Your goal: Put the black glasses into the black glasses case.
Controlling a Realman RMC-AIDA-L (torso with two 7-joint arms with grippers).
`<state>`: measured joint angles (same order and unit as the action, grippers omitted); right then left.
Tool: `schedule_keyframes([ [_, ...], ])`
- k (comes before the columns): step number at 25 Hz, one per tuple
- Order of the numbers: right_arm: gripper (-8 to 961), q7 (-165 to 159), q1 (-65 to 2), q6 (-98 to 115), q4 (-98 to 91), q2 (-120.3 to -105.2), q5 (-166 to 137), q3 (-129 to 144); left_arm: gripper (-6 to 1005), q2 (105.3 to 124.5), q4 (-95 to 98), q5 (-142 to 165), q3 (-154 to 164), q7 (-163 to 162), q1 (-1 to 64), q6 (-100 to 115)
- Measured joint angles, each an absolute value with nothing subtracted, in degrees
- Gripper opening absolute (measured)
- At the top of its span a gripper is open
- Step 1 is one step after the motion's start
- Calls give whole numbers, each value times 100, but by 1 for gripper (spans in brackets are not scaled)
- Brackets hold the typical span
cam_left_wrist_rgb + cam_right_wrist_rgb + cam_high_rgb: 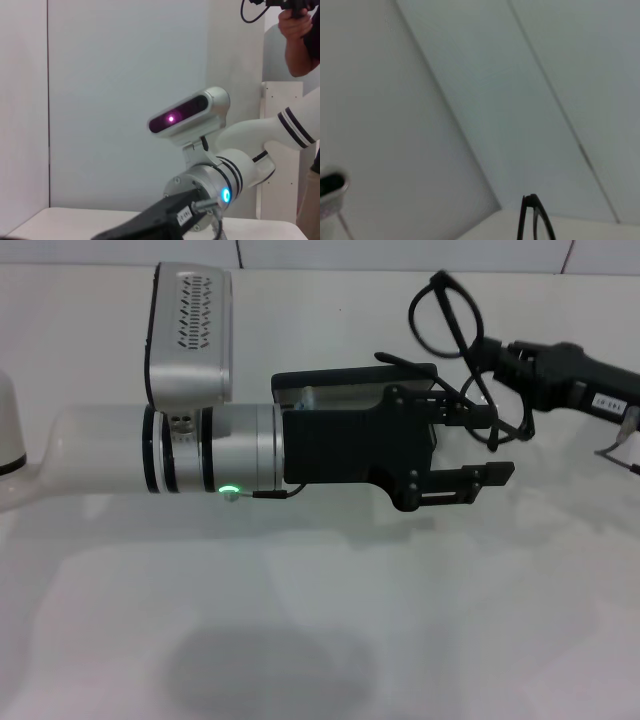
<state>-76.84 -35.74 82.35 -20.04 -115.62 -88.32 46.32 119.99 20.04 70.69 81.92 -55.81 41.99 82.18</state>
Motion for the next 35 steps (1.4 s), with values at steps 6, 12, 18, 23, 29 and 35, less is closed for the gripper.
schedule_keyframes([
  [6, 59, -7589, -3375, 8258, -2055, -11530, -8831, 4941, 575, 11996, 2002, 7054, 8174, -5579, 4202, 8217],
  [12, 58, -7574, -3198, 8515, -2056, -11437, -8828, 4919, 575, 11987, 2019, 7049, 8173, -5549, 4165, 8210],
  [18, 58, -7788, -3146, 8885, -2020, -11337, -8842, 4968, 575, 11988, 2037, 7074, 8174, -5538, 4173, 8208],
  [23, 58, -8000, -3187, 9070, -2046, -11315, -8934, 5035, 575, 11988, 2039, 7087, 8174, -5510, 4188, 8210],
  [29, 59, -8010, -3160, 8775, -2106, -11300, -8945, 4991, 574, 11964, 2043, 7096, 8174, -5499, 4176, 8210],
  [35, 60, -7978, -3076, 8598, -2864, -11285, -8992, 5001, 574, 11859, 2105, 7044, 7799, -5495, 3896, 8393],
])
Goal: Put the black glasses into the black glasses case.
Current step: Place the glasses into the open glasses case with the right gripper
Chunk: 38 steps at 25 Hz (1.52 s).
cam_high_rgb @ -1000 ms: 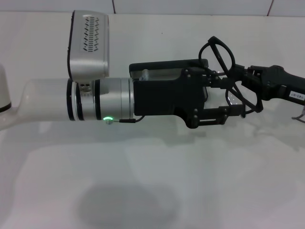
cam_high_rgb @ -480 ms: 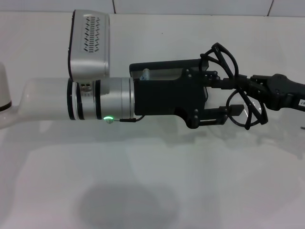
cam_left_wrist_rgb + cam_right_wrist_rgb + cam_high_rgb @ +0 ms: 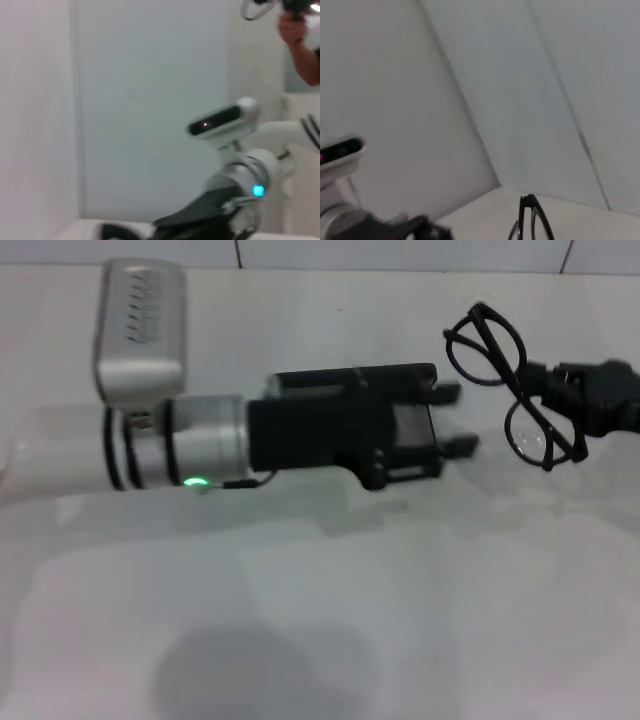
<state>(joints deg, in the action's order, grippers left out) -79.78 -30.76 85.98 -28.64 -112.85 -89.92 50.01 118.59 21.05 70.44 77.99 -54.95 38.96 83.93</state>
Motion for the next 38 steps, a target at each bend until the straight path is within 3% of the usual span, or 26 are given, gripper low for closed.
schedule_keyframes([
  [4, 60, -8428, -3152, 8607, -4260, -11299, -9621, 5538, 574, 11797, 2120, 7040, 7141, -5521, 3611, 8471],
  [10, 58, -9897, -3494, 8406, -6437, -11570, -11511, 6166, 574, 11760, 2120, 7036, 6417, -5700, 3365, 8507],
  [22, 59, -10424, -3897, 7273, -6804, -11596, -12462, 8140, 574, 11798, 2090, 7082, 6171, -5787, 3370, 8430],
  [38, 59, -9171, -2552, 5085, -7511, -11608, -12424, 9821, 574, 11843, 2057, 7084, 6171, -5968, 3451, 8091],
])
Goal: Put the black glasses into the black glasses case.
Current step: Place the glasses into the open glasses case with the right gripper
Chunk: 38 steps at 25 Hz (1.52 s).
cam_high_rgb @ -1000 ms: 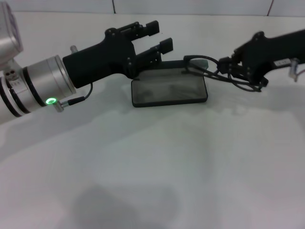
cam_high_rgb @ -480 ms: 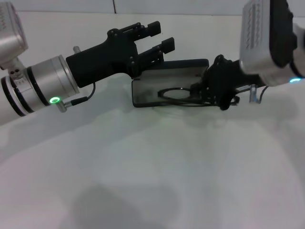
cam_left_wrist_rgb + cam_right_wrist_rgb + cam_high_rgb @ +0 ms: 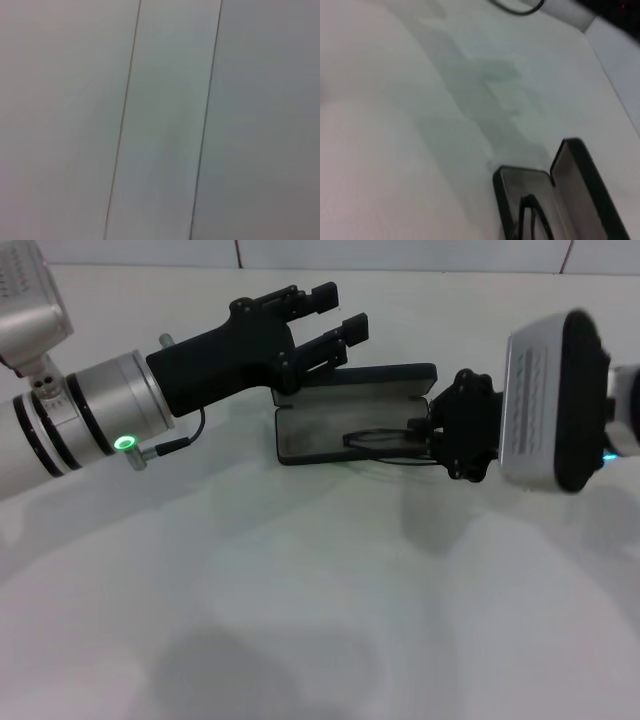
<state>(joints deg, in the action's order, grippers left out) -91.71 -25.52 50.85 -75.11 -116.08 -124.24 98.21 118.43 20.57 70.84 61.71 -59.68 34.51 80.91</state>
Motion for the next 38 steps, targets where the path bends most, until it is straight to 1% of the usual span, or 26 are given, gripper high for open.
schedule_keyframes([
  [4, 59, -8797, -2400, 4450, -7318, -11607, -12424, 10248, 574, 11851, 2091, 6968, 5972, -6006, 3452, 7996],
  [6, 59, -8727, -2376, 4310, -7265, -11609, -12423, 10337, 574, 11877, 2095, 6940, 5721, -6009, 3466, 7919],
  [7, 59, -8582, -2341, 3896, -7137, -11610, -12424, 10592, 574, 11896, 2099, 6936, 5582, -6009, 3482, 7867],
  [10, 60, -8451, -2322, 3404, -7012, -11607, -12423, 10902, 574, 11942, 2092, 6932, 5232, -6010, 3551, 7561],
  [16, 60, -8183, -2331, 2628, -6846, -11606, -12459, 11344, 574, 11963, 2028, 6926, 5051, -5998, 3745, 6973],
  [29, 58, -8138, -2318, 2540, -7064, -11608, -12428, 11437, 574, 11962, 2020, 6792, 5039, -5959, 3736, 6944],
  [38, 59, -8139, -2429, 1554, -6789, -11608, -12427, 11960, 574, 11962, 2021, 6792, 5053, -5984, 3711, 6951],
])
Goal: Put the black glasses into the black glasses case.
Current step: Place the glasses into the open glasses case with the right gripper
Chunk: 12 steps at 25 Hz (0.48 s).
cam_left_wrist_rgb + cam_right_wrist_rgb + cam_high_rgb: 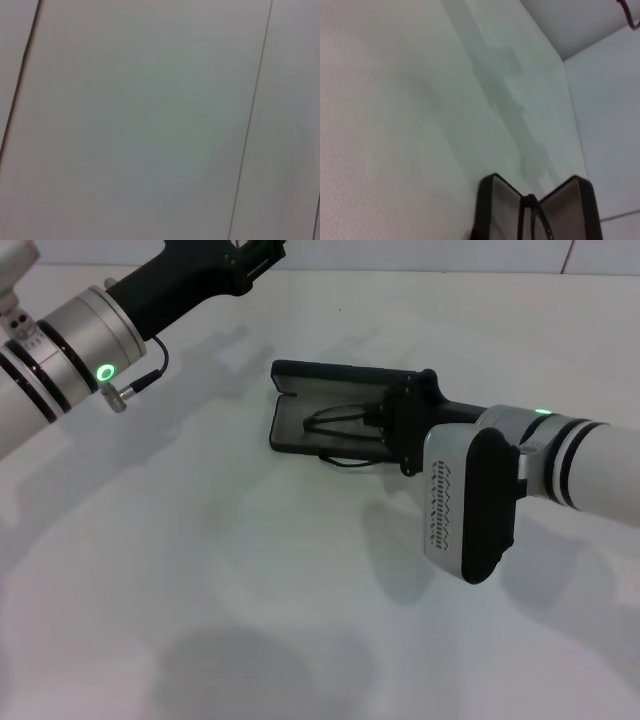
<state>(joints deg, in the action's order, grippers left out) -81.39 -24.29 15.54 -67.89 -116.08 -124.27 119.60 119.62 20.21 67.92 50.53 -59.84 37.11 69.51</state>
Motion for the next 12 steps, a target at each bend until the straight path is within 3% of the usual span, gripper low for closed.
schedule_keyframes([
  [12, 60, -8174, -2587, 1047, -6610, -11620, -12428, 12269, 575, 11962, 2022, 6839, 5080, -5963, 3709, 7003],
])
